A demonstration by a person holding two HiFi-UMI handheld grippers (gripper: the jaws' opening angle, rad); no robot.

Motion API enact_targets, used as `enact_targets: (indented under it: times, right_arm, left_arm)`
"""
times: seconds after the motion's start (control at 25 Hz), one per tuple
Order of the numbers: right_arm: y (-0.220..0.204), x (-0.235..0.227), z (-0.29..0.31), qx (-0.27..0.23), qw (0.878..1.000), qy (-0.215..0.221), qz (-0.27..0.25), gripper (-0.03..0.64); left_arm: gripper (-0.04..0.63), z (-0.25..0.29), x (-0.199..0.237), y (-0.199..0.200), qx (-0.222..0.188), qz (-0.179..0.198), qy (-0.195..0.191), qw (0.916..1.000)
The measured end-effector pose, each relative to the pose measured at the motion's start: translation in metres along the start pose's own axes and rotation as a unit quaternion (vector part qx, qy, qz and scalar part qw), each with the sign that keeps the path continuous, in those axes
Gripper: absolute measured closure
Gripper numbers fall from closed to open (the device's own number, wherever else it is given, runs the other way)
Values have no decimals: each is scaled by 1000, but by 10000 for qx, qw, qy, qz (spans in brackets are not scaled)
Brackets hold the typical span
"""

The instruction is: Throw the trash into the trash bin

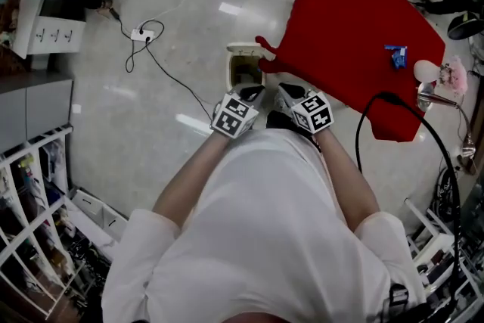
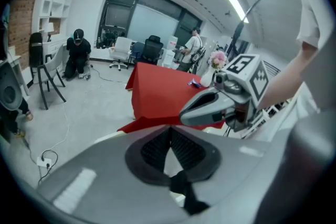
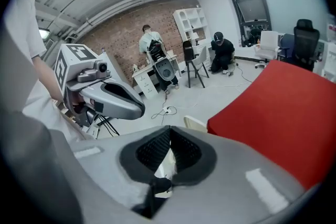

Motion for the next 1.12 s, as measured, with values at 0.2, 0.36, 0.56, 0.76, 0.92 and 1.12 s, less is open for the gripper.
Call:
enact_targets:
  times: [0.2, 0.36, 0.56, 0.76, 0.92, 1.12]
  right_arm:
    - [5, -43, -33, -197, 9992, -283, 177, 597]
    - [4, -82, -61, -334, 9974, -527, 365, 588]
    - [1, -130, -90, -440, 9945, -805, 508, 559]
    - [-4, -184, -122, -555, 9895, -1143, 688, 546]
    - [-8, -220, -144, -626, 9848, -1392, 825, 540]
    - [-13, -263, -166, -680, 9787, -1686, 949, 534]
  left_arm:
    - [591, 25, -8, 27, -84, 95, 0, 9999]
    - [591, 51, -21, 50, -61, 168, -96, 9998]
    - [591, 82, -33, 75, -23, 303, -201, 9993]
    - [591, 118, -45, 98, -6, 386, -269, 9989]
    - [591, 139, -52, 112, 17, 391, -309, 9988]
    - [591, 159, -59, 123, 94, 438, -364, 9983]
Point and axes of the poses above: the fingertips, and each gripper's own axes: z forward along the fingers, x to its left, y out of its top, the point moved 1 cm from there along -z, backward along the fingers, and after that the axes turned 9 degrees about z, right-handed, at the moved point
